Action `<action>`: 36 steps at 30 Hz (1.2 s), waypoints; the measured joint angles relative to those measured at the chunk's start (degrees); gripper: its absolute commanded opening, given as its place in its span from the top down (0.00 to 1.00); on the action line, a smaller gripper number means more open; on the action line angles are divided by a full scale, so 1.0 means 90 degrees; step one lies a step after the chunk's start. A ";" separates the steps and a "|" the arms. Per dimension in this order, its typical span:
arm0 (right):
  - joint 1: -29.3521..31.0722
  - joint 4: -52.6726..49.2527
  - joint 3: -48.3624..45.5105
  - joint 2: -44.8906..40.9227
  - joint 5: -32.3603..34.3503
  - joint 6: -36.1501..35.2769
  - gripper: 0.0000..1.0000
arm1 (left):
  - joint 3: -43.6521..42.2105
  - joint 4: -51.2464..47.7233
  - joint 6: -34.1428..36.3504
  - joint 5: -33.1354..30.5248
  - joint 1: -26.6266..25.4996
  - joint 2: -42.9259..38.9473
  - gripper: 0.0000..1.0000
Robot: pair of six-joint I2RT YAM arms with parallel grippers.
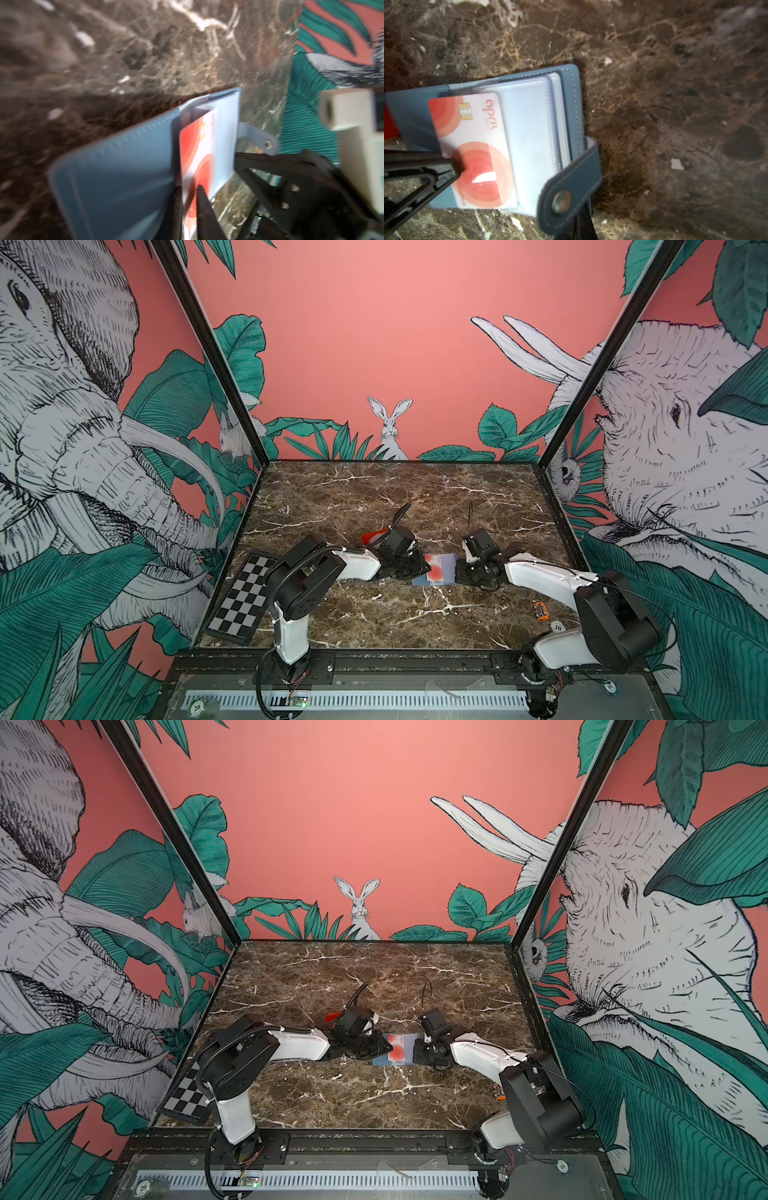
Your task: Put the credit cards into the card holder
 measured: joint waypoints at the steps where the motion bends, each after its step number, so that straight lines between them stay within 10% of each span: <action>1: 0.0000 0.0000 0.0000 0.0000 0.0000 0.0000 1.00 | 0.0066 -0.0153 0.0056 -0.0017 0.0000 0.0000 0.78; 36: 0.0000 0.0039 0.0000 0.0024 0.0000 0.0002 1.00 | 0.0461 -0.0682 0.0352 0.0085 0.0000 0.0119 0.81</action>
